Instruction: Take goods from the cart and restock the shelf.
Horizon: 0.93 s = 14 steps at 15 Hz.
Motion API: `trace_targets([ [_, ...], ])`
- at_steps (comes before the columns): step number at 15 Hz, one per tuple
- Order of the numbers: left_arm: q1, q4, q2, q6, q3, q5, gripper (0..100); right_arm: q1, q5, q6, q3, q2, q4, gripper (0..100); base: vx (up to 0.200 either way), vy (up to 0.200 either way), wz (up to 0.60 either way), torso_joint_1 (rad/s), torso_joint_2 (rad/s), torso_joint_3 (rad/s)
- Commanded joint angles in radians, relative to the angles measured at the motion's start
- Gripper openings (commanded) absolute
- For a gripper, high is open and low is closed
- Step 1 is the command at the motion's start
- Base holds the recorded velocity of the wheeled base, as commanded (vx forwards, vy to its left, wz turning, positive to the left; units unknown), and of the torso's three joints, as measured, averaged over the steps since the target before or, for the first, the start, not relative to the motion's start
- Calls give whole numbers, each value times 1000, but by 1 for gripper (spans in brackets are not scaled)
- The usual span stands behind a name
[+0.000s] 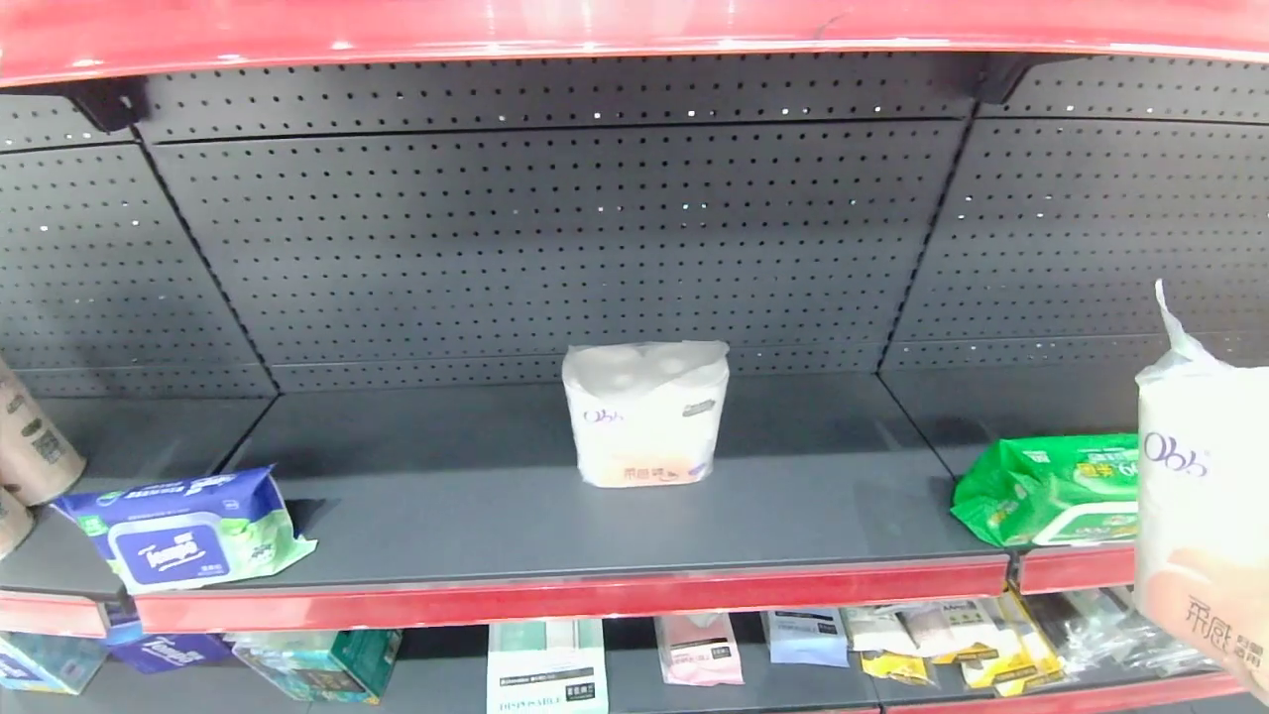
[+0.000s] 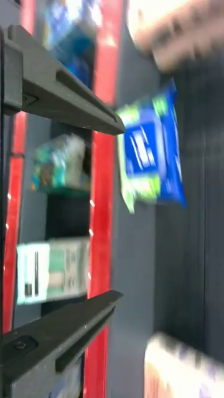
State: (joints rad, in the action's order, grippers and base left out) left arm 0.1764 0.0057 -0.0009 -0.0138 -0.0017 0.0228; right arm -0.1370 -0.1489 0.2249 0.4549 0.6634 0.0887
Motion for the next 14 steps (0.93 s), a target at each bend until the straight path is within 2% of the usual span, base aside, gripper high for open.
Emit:
trace_targets([
  [1, 0, 0, 1, 0, 0, 0, 100, 0, -1, 8, -22, -68, -3, 0, 0, 0, 0, 0, 0, 0],
  [8, 0, 0, 1, -12, -1, 9, 100, -3, 6, 14, -140, -341, -3, 0, 0, 0, 0, 0, 0, 0],
  [9, -15, 2, 1, -28, -3, 40, 100, -9, 8, 5, -173, -392, -3, 0, 0, 0, 0, 0, 0, 0],
  [10, -41, 0, 1, -29, -24, 52, 100, -10, 11, 1, -183, -406, -3, 0, 0, 0, 0, 0, 0, 0],
  [11, -64, -3, 148, -29, -170, 52, 100, -15, 12, -10, -186, -407, -3, 0, 0, 0, 0, 0, 0, 0],
  [12, -66, -15, 351, 8, -328, 51, 100, -26, 19, -25, -186, -404, -4, 0, 0, 0, 0, 0, 0, 0],
  [13, -66, -52, 467, 45, -394, 54, 100, -26, 20, -33, -199, -407, -3, 0, 0, 0, 0, 0, 0, 0],
  [14, -66, -55, 475, 45, -397, 54, 100, -26, 20, -33, -200, -409, -3, 0, 0, 0, 0, 0, 0, 0],
])
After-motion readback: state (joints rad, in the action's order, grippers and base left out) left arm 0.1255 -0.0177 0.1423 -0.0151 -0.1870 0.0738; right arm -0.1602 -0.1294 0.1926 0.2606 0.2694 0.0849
